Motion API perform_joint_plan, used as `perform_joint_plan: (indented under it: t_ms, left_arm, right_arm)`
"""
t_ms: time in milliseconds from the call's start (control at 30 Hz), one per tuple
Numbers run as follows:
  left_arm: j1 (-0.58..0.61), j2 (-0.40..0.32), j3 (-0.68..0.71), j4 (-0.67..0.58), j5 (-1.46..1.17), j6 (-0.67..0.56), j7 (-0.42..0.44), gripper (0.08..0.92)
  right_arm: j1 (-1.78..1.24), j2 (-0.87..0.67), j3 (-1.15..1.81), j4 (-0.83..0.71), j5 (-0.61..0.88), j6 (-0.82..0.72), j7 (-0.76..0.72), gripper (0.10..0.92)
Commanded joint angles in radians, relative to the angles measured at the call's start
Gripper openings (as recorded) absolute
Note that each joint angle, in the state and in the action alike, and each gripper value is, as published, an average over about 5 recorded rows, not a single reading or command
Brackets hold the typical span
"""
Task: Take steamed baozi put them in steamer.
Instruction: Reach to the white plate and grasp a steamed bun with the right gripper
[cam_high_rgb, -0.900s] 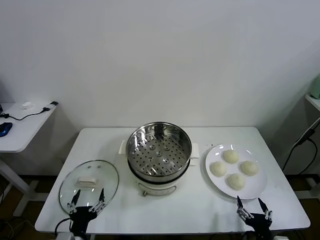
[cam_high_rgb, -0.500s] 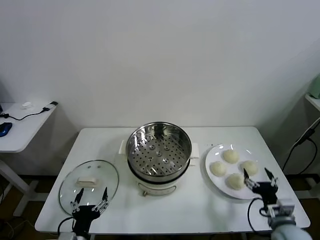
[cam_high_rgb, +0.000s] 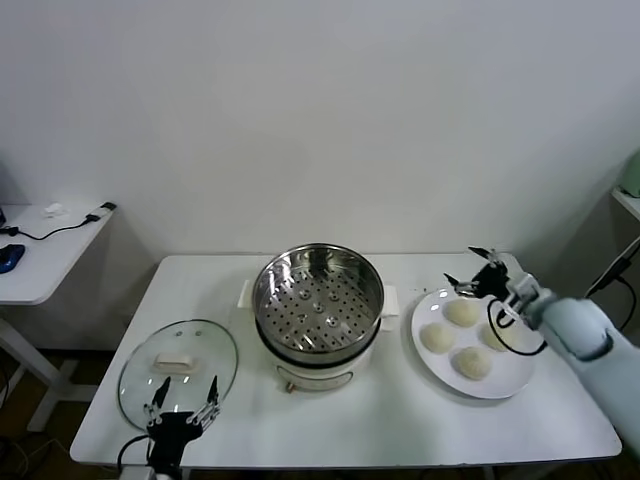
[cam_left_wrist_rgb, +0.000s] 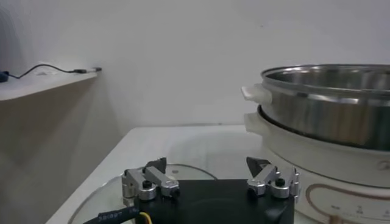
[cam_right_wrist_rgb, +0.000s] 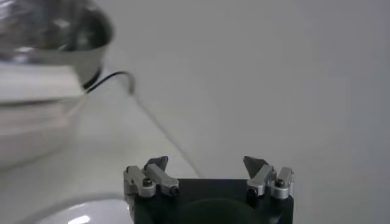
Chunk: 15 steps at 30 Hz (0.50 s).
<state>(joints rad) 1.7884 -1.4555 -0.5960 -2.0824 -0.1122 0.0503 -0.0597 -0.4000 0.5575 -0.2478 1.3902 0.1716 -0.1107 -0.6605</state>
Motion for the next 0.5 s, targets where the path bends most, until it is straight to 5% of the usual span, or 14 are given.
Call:
perform_joint_plan:
  t_ms: [33,500]
  left_arm:
    - [0.003,-0.005,0.0,0.002,0.004,-0.004,0.001,0.823]
    - [-0.013,-0.02,0.004,0.025,0.025,-0.005,0.023,0.823]
  right_arm:
    - [0.733,-0.097,-0.771,-0.294,-0.114,0.205,-0.557,0.801]
    - [0.717,0.223,-0.92,-0.565,-0.067,0.114,-0.486,0.789]
